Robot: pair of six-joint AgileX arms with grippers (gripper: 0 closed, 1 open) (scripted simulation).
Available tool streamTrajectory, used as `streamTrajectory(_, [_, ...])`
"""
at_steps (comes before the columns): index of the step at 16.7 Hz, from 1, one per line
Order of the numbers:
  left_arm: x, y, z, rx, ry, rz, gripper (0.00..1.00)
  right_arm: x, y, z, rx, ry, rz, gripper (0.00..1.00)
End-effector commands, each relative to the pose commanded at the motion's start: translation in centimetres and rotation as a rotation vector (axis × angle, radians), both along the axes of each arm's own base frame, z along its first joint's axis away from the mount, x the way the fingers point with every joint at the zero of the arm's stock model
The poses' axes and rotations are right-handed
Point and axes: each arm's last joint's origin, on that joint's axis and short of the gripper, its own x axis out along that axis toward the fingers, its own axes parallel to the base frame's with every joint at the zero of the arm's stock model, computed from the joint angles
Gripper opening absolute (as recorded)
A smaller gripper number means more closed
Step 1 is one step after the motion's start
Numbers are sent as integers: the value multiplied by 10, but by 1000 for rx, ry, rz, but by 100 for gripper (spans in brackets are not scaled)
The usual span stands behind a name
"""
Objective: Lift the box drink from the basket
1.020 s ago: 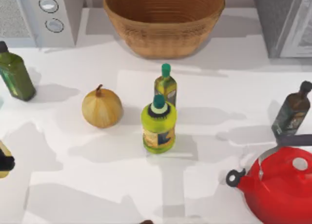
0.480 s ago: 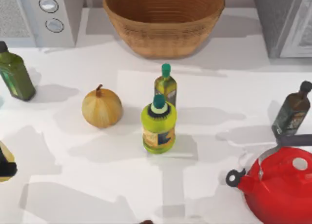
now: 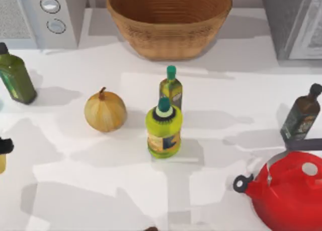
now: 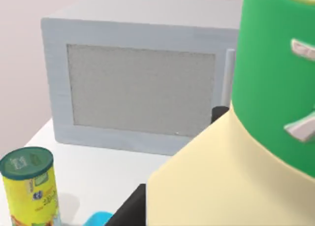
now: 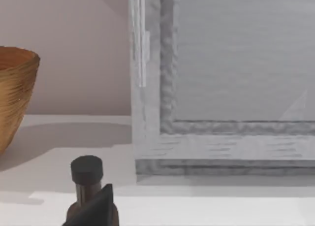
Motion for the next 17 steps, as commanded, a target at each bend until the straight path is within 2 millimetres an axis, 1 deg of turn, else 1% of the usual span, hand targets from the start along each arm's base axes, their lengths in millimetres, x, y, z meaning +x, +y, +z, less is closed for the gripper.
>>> streamTrajectory(8, [33,-14,16,-17,32,172,0,0,0,0,0,0,0,100])
streamTrajectory(14, [65,-34,11,4,78,309,0,0,0,0,0,0,0,100])
streamTrajectory(17, [74,-43,11,-2,67,342,0,0,0,0,0,0,0,100])
